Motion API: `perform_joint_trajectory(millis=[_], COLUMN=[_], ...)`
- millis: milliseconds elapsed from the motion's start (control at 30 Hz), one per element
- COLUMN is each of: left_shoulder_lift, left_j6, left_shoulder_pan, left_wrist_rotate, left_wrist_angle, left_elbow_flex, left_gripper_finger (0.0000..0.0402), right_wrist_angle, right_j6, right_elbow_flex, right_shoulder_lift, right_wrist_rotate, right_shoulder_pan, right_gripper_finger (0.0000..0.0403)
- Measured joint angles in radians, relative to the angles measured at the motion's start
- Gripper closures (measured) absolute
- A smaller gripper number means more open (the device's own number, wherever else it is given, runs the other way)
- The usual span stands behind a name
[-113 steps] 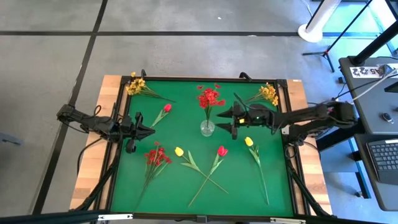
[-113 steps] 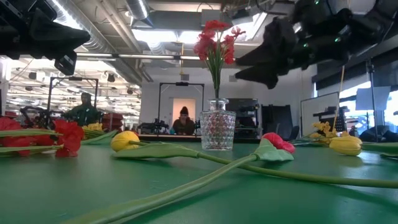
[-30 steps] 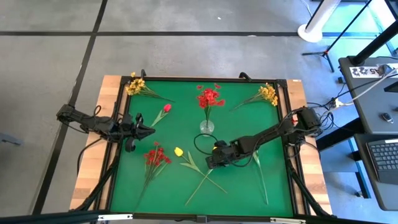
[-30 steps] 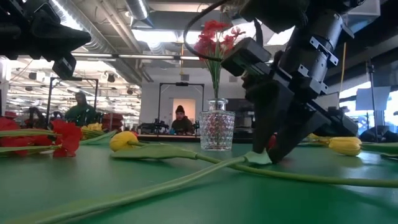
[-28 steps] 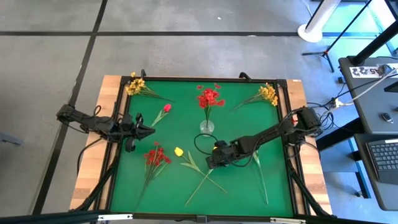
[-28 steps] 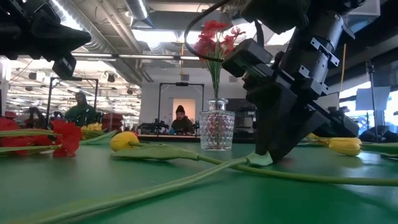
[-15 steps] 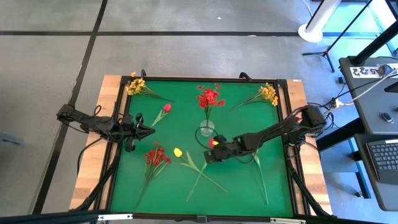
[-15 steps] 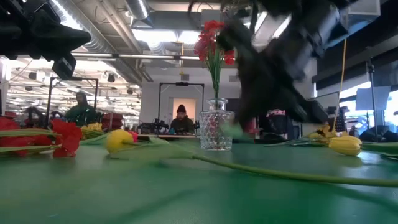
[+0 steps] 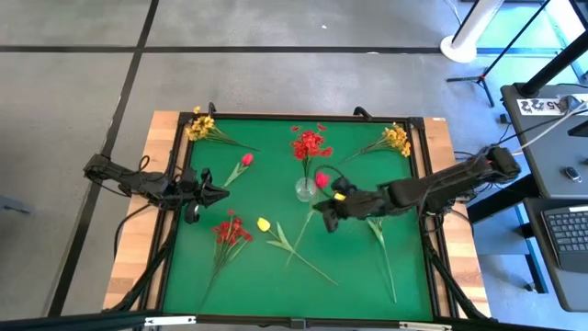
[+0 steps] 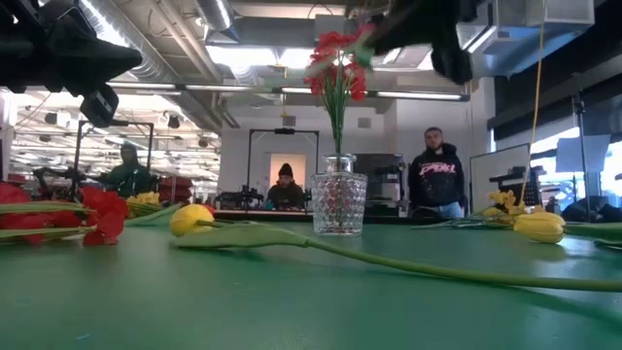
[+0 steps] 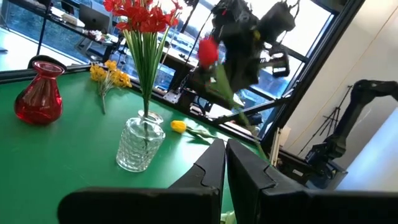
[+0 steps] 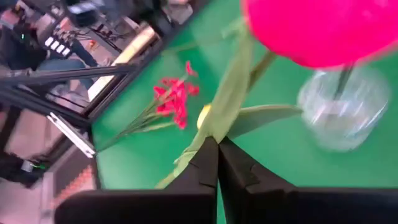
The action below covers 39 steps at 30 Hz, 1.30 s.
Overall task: Sort flowers into vase by color
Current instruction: Put the bottom red flower into the transparent vase
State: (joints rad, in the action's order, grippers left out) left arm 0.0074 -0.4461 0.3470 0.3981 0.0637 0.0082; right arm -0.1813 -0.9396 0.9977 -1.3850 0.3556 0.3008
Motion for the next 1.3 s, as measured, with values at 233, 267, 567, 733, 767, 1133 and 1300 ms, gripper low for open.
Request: perform_joint_trajectory(millis=[233,267,567,733,767,1133,1300], left_shoulder_lift=[0.000,0.000,0.000,0.000,0.000,0.000,0.000], left_j6=[-0.027,-0.035,-0.077,-0.078,-0.078,-0.077,-0.077], left_shoulder_pan=[0.000,0.000,0.000,0.000,0.000,0.000,0.000], left_wrist_rotate=[0.000,0.000,0.005,0.009,0.009,0.009,0.009], left_wrist_angle=[0.005,0.006,0.017,0.036,0.038,0.042,0.042], left_elbow_flex=[0.000,0.000,0.000,0.000,0.000,0.000,0.000], left_gripper_finger=[0.0388,0.0388,0.0388,0.0388,0.0388,0.0388,0.0388], right_wrist_angle=[-0.058,-0.074,-0.085,-0.089,-0.089,-0.039,0.010], right_j6=[0.494,0.562,1.003,1.061,1.074,1.156,1.208], right_elbow_flex=[0.074,0.093,0.166,0.166,0.166,0.166,0.166], right_shoulder_lift=[0.090,0.091,0.083,0.083,0.083,0.085,0.085], right_wrist_rotate=[0.184,0.216,0.489,0.491,0.490,0.437,0.437], right_shoulder_pan=[0.000,0.000,-0.001,-0.029,-0.038,-0.114,-0.121], right_gripper_finger=[0.0402,0.0402,0.0403,0.0403,0.0403,0.0403,0.0403])
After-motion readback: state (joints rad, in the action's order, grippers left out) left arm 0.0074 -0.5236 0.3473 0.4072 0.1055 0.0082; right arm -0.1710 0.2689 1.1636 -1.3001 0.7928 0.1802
